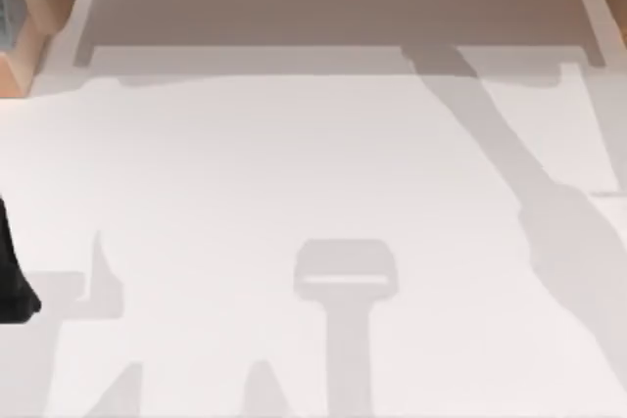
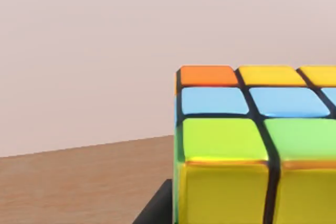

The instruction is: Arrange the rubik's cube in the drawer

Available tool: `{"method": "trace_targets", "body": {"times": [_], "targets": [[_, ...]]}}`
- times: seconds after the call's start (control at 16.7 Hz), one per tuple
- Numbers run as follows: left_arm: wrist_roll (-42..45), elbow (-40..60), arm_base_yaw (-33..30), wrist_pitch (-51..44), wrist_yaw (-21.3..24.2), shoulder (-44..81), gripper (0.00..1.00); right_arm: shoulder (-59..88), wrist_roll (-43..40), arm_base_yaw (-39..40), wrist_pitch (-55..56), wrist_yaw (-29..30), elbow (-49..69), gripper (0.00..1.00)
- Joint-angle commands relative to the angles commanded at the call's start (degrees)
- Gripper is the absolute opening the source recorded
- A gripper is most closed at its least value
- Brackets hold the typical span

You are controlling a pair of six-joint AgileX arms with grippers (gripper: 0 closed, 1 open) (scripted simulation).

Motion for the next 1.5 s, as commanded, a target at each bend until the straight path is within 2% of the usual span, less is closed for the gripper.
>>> {"method": "trace_targets", "body": {"times": [0.3, 0.48, 0.9, 1.2, 1.5], "targets": [[0.0, 0.0, 0.0, 0.0, 0.0, 0.0, 1.0, -3.31, 3.52, -12.81, -20.76, -2.4, 10.0, 0.0], [0.0, 0.0, 0.0, 0.0, 0.0, 0.0, 1.0, -2.89, 2.95, -21.49, -34.65, -5.22, 15.51, 0.0], [0.0, 0.0, 0.0, 0.0, 0.0, 0.0, 1.0, 10.65, -7.91, -38.53, -63.04, -16.87, 23.97, 0.0], [0.0, 0.0, 0.0, 0.0, 0.0, 0.0, 1.0, 27.1, -18.84, -45.04, -74.87, -26.73, 26.05, 0.0], [0.0, 0.0, 0.0, 0.0, 0.0, 0.0, 1.0, 39.37, -25.89, -46.6, -78.35, -33.26, 27.73, 0.0]]}}
